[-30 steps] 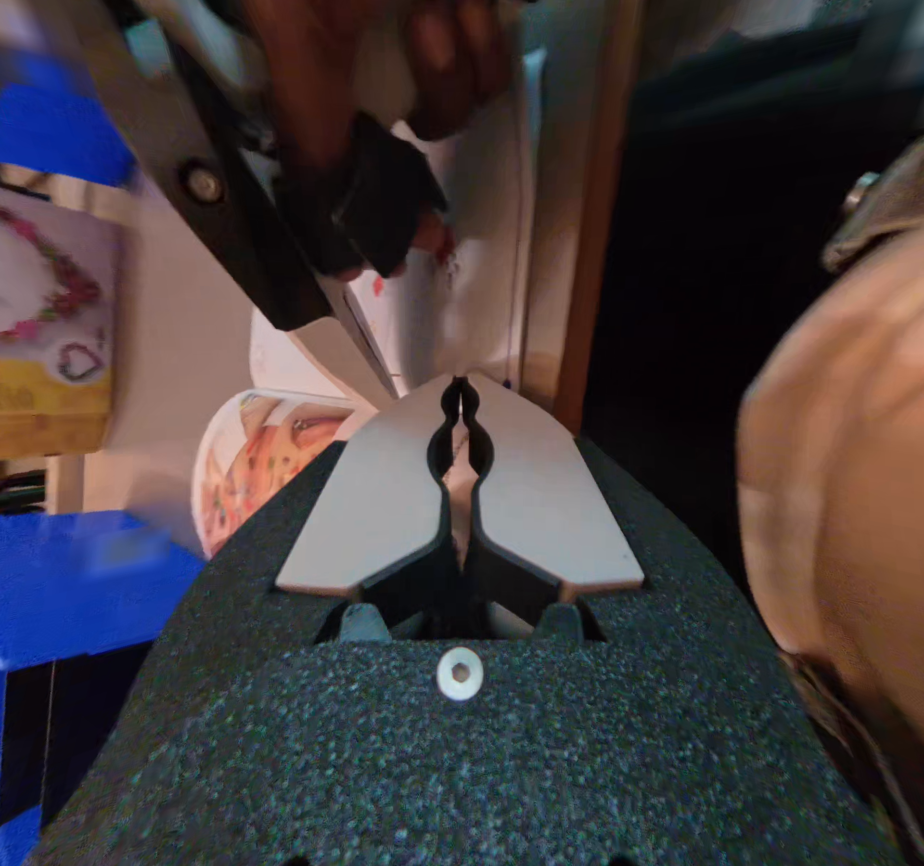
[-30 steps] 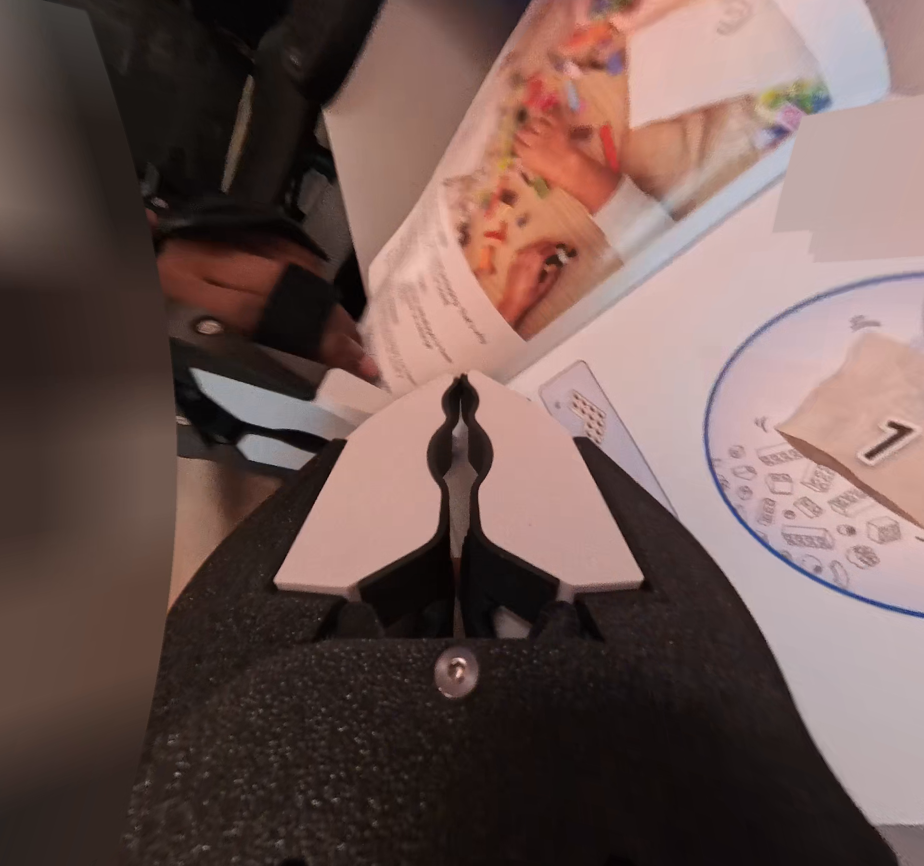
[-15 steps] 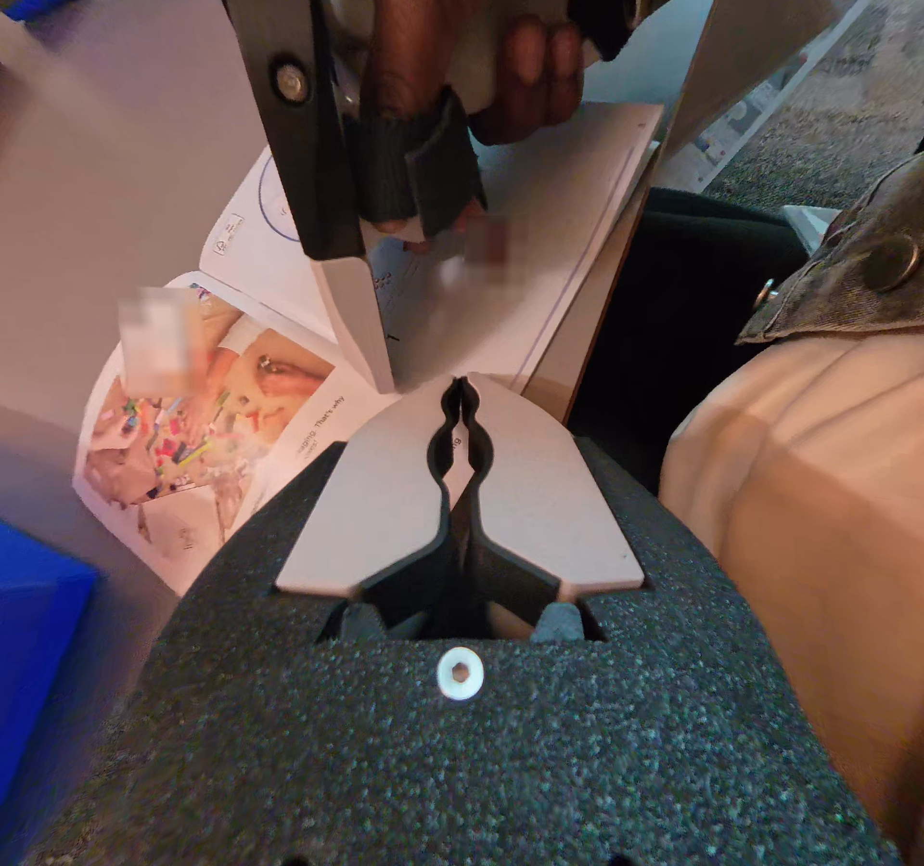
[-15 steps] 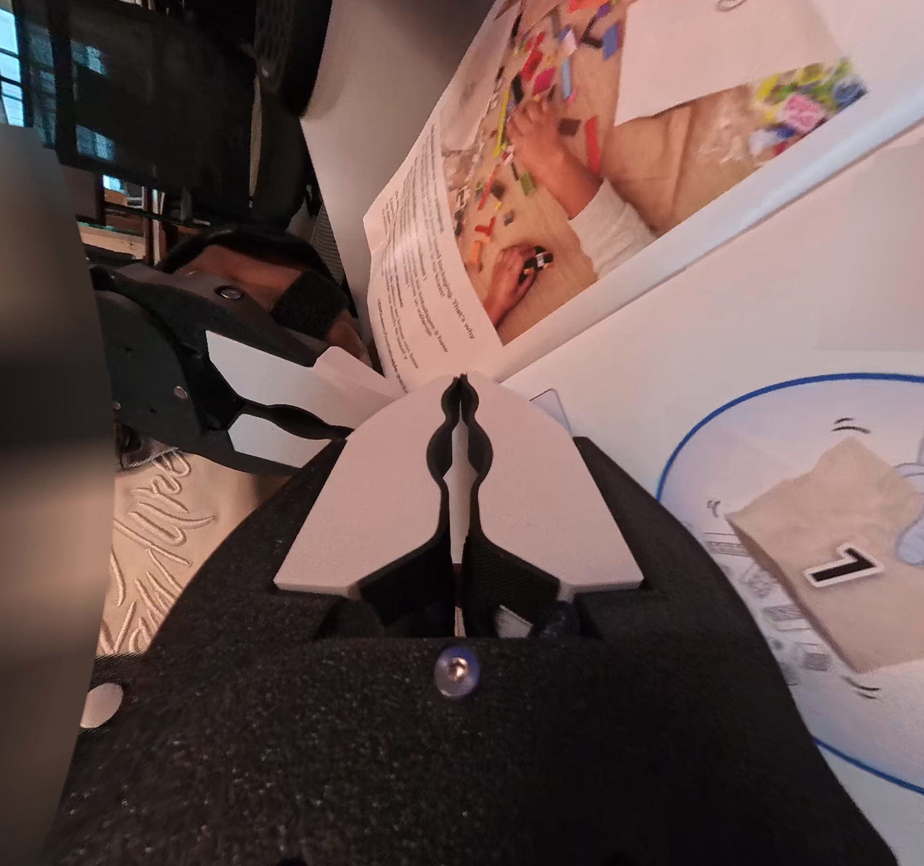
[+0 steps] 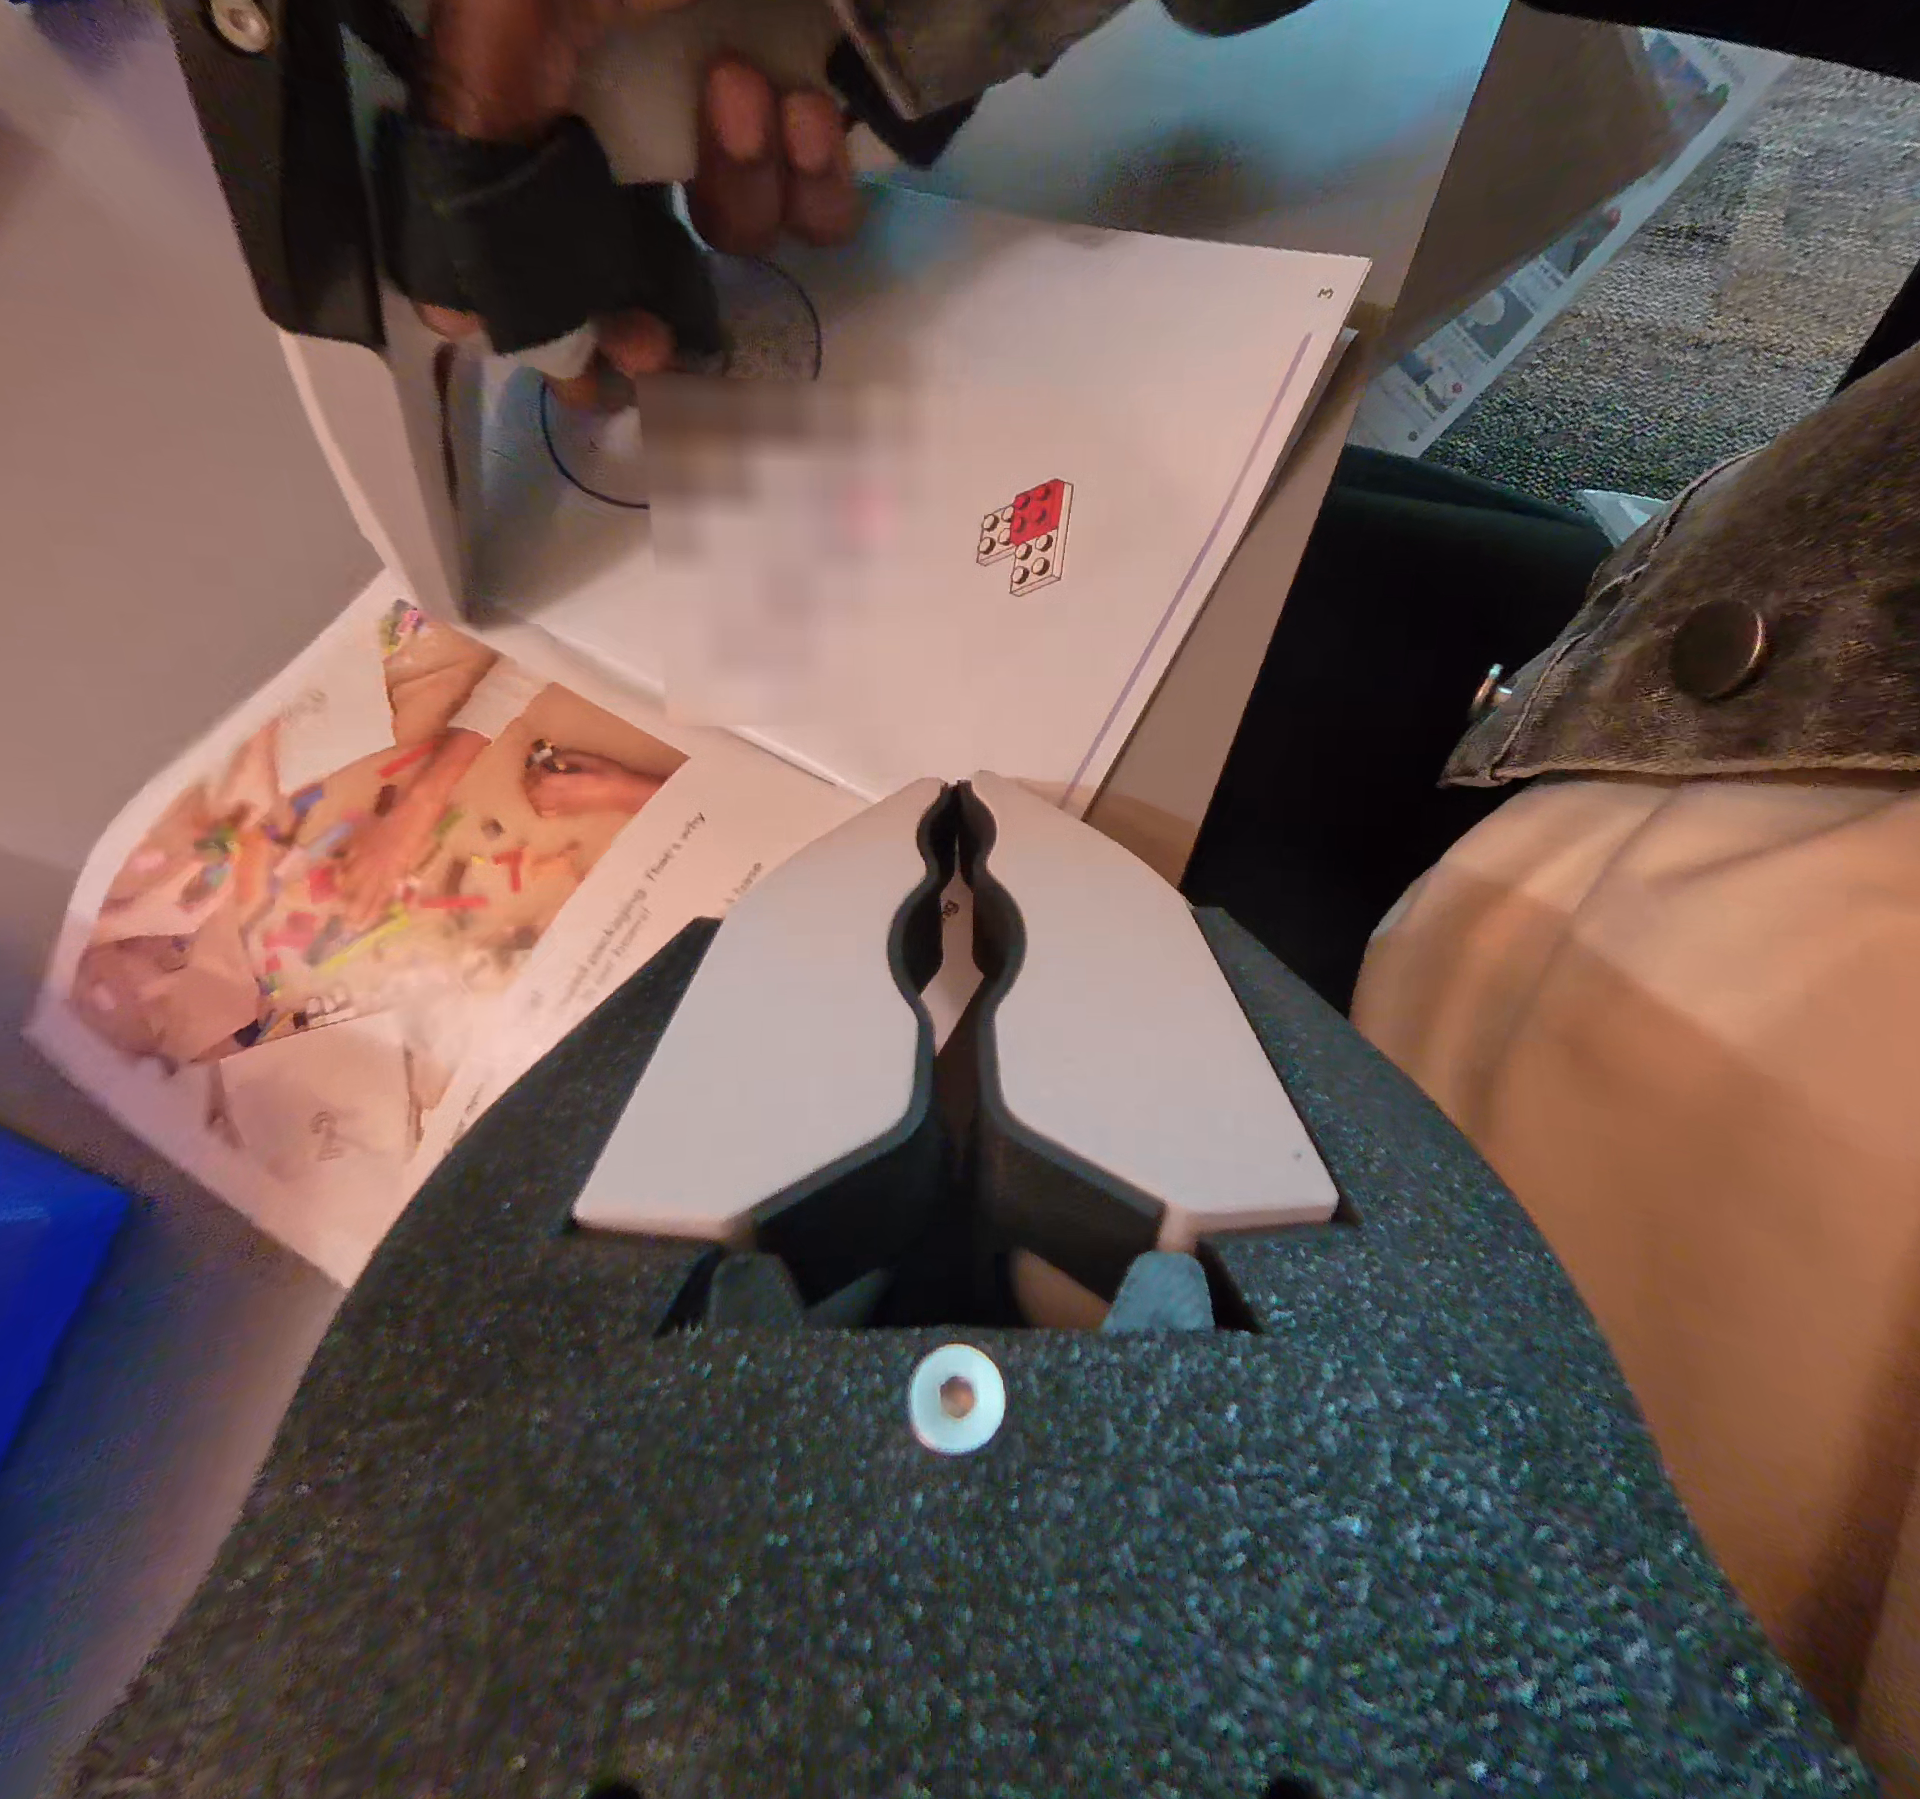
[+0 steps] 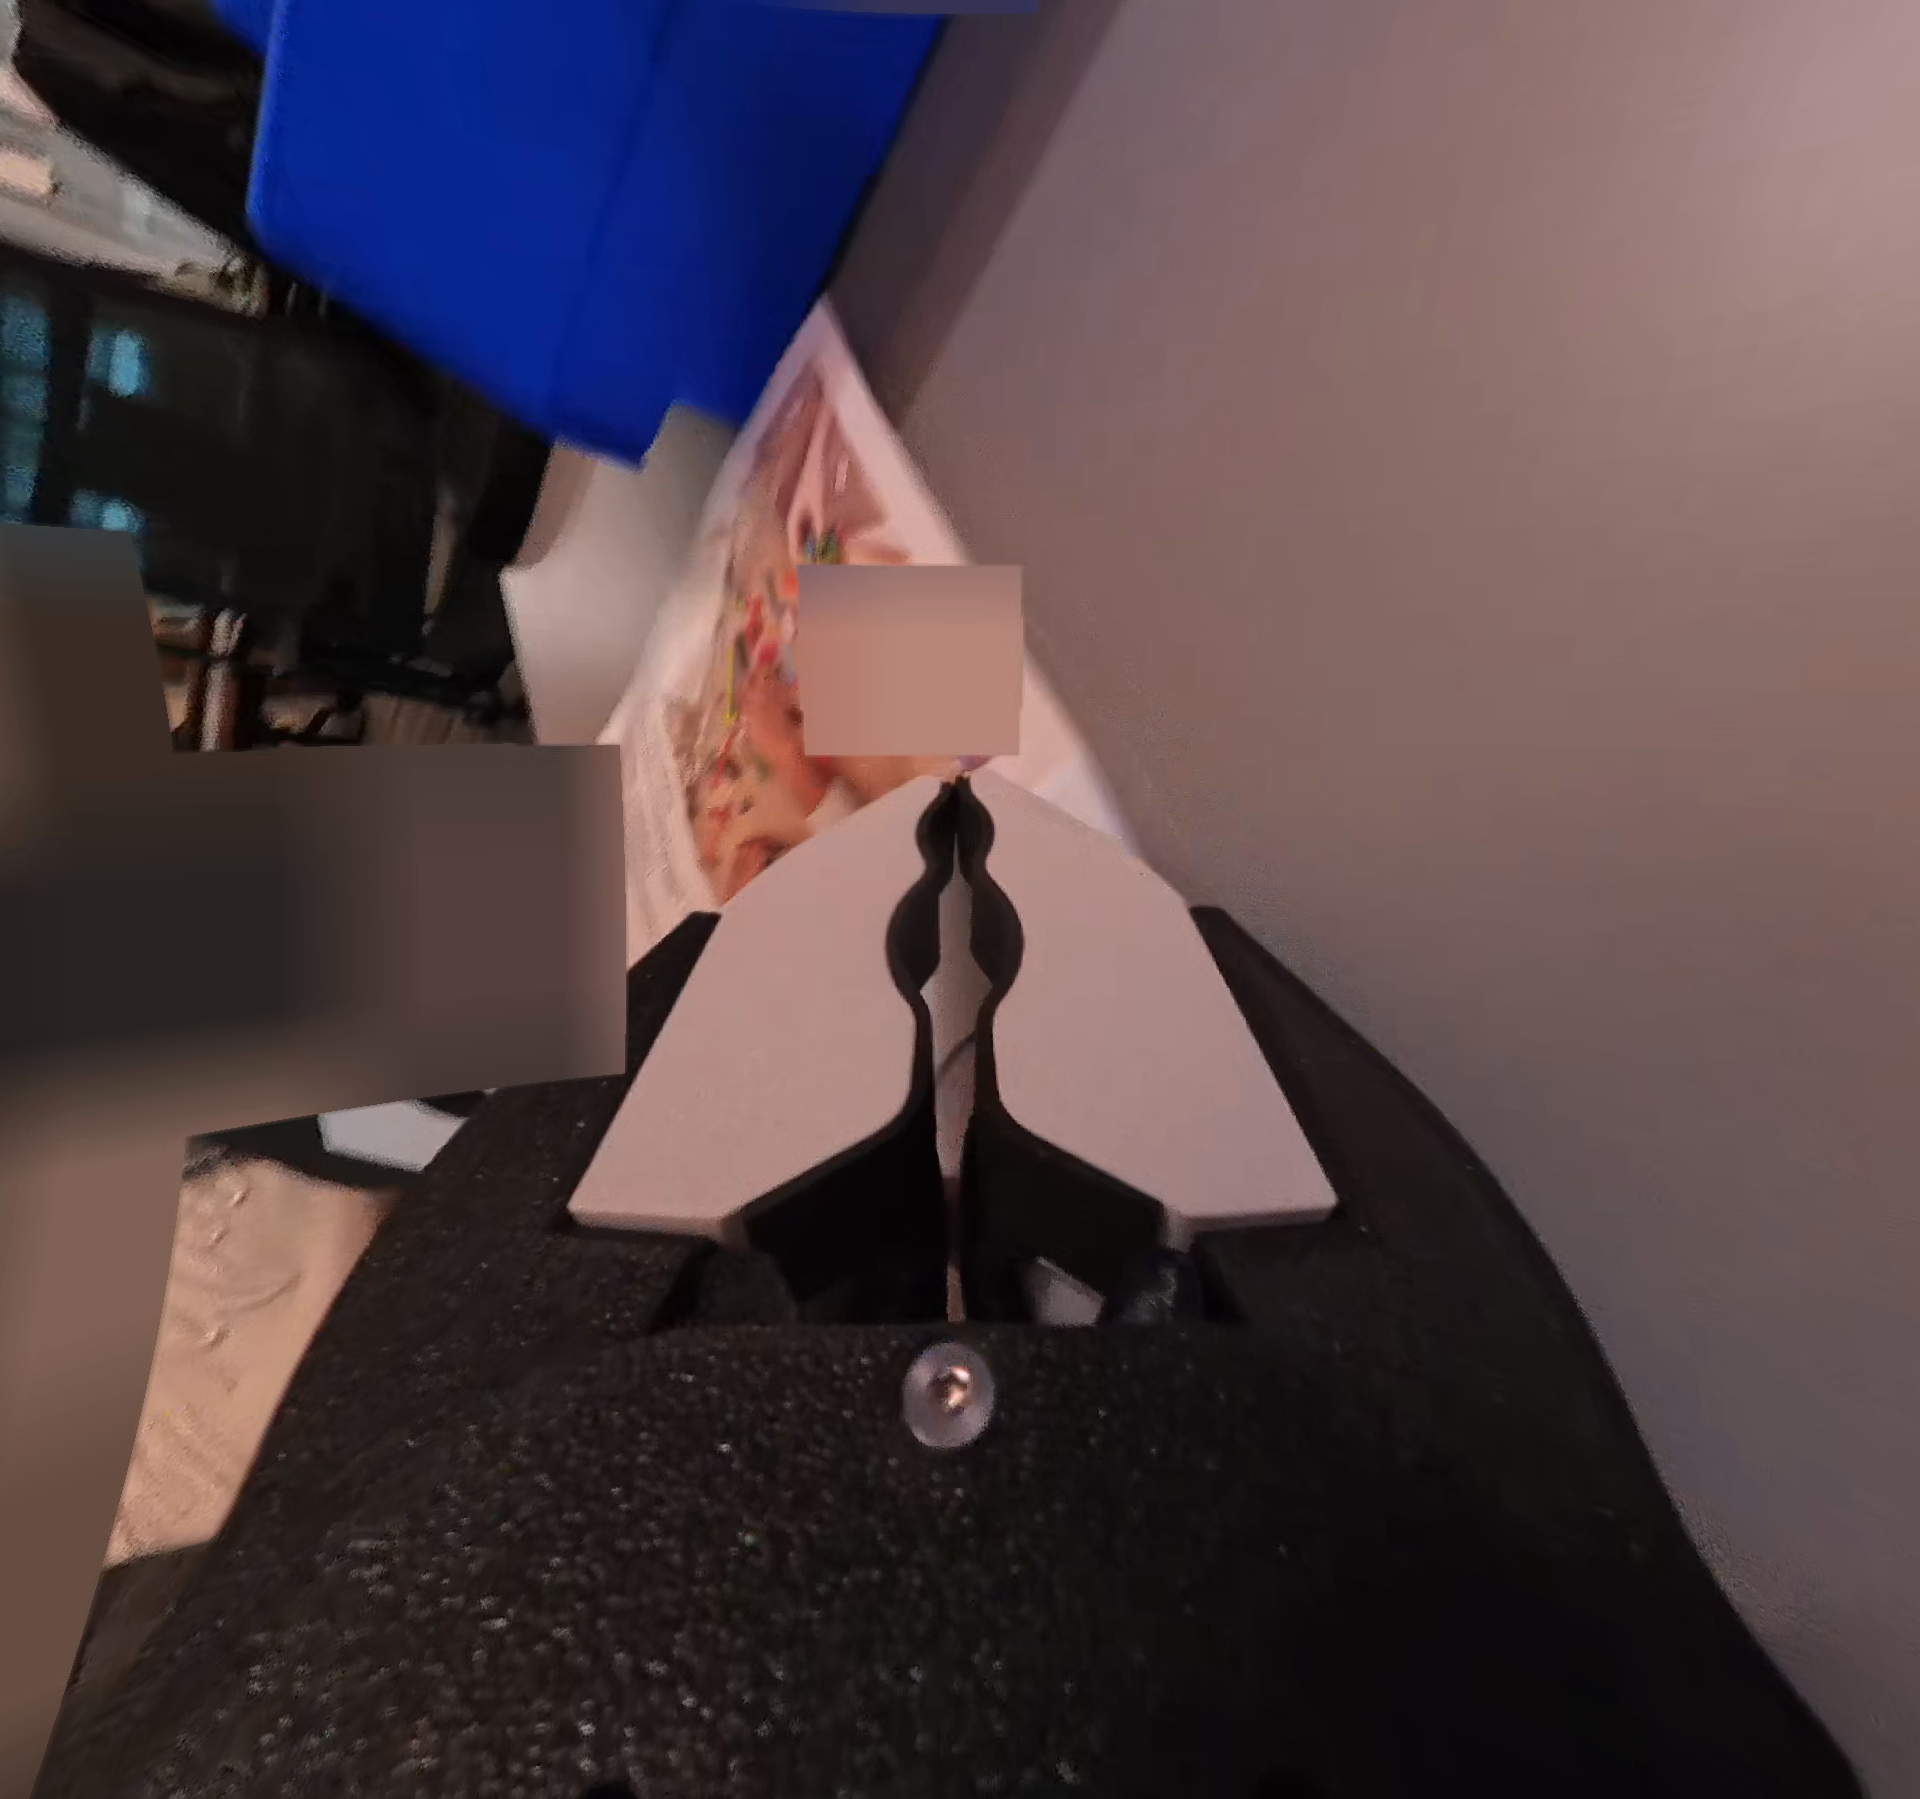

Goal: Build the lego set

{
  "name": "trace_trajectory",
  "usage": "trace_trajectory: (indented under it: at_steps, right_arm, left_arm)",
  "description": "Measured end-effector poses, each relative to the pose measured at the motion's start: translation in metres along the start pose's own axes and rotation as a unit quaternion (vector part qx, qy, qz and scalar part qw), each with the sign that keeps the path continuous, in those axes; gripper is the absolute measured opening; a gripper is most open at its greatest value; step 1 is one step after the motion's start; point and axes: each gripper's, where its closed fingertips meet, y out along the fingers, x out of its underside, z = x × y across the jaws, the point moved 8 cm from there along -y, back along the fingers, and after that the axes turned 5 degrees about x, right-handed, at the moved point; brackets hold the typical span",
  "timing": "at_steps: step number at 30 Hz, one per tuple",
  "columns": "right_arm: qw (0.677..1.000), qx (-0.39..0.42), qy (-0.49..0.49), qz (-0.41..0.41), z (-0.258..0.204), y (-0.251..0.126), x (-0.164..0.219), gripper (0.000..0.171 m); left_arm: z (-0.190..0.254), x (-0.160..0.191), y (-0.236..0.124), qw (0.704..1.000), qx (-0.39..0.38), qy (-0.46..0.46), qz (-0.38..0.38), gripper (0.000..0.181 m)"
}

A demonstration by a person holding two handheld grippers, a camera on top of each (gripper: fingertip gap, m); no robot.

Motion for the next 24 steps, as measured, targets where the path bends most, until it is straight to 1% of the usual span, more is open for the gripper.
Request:
trace_trajectory:
  at_steps: [1, 3, 4, 5, 7, 9, 11, 12, 13, 14, 15, 17, 19, 21, 22, 24]
  right_arm:
    - [1.0, 0.014, 0.004, 0.016, 0.008, -0.004, -0.006, 0.0]
    - [0.996, 0.067, 0.004, 0.062, 0.025, -0.013, -0.019, 0.0]
    - [0.995, 0.078, -0.001, 0.068, 0.029, -0.016, -0.022, 0.0]
    - [0.995, 0.071, -0.01, 0.068, 0.028, -0.017, -0.022, 0.0]
    - [0.993, 0.028, -0.026, 0.112, 0.013, -0.028, -0.024, 0.0]
    - [0.988, 0.014, -0.077, 0.136, -0.008, -0.044, -0.02, 0.0]
    - [0.978, 0.03, -0.159, 0.128, -0.028, -0.053, -0.005, 0.0]
    - [0.972, 0.03, -0.198, 0.124, -0.038, -0.054, 0.004, 0.017]
    - [0.966, 0.026, -0.229, 0.121, -0.047, -0.053, 0.014, 0.025]
    - [0.959, 0.026, -0.254, 0.118, -0.054, -0.05, 0.024, 0.029]
    - [0.952, 0.028, -0.284, 0.11, -0.06, -0.045, 0.032, 0.029]
    - [0.93, 0.061, -0.353, 0.078, -0.065, -0.032, 0.044, 0.024]
    - [0.906, 0.098, -0.411, 0.038, -0.064, -0.015, 0.051, 0.018]
    - [0.892, 0.131, -0.432, 0.004, -0.058, -0.002, 0.053, 0.009]
    - [0.889, 0.136, -0.438, -0.002, -0.056, 0.003, 0.053, 0.008]
    - [0.885, 0.119, -0.449, 0.003, -0.054, 0.005, 0.05, 0.005]
  left_arm:
    - [0.0, 0.0, 0.0, 1.0, 0.0, 0.0, -0.001, 0.0]
    - [0.0, -0.001, 0.0, 1.0, -0.001, -0.002, -0.004, 0.0]
    - [0.001, -0.001, 0.0, 1.0, -0.003, -0.003, -0.005, 0.0]
    - [0.001, -0.001, 0.0, 1.0, -0.005, -0.008, -0.006, 0.0]
    - [0.002, -0.002, 0.0, 1.0, -0.015, -0.014, -0.008, 0.0]
    - [0.004, -0.004, 0.002, 0.999, -0.032, -0.01, -0.004, 0.0]
    - [0.006, -0.007, 0.001, 0.999, -0.043, 0.004, -0.002, 0.003]
    - [0.007, -0.009, -0.003, 0.999, -0.047, 0.013, 0.002, 0.005]
    - [0.007, -0.011, -0.008, 0.998, -0.054, 0.021, 0.007, 0.006]
    - [0.005, -0.012, -0.013, 0.998, -0.061, 0.026, 0.009, 0.006]
    - [0.003, -0.011, -0.016, 0.997, -0.069, 0.029, 0.004, 0.006]
    - [-0.003, -0.007, -0.016, 0.996, -0.084, 0.031, -0.015, 0.005]
    - [-0.005, 0.0, -0.009, 0.996, -0.076, 0.027, -0.038, 0.005]
    - [-0.004, 0.003, -0.006, 0.995, -0.076, 0.03, -0.049, 0.002]
    - [-0.003, 0.003, -0.005, 0.995, -0.079, 0.031, -0.049, 0.002]
    - [-0.004, 0.002, -0.005, 0.995, -0.077, 0.027, -0.052, 0.001]
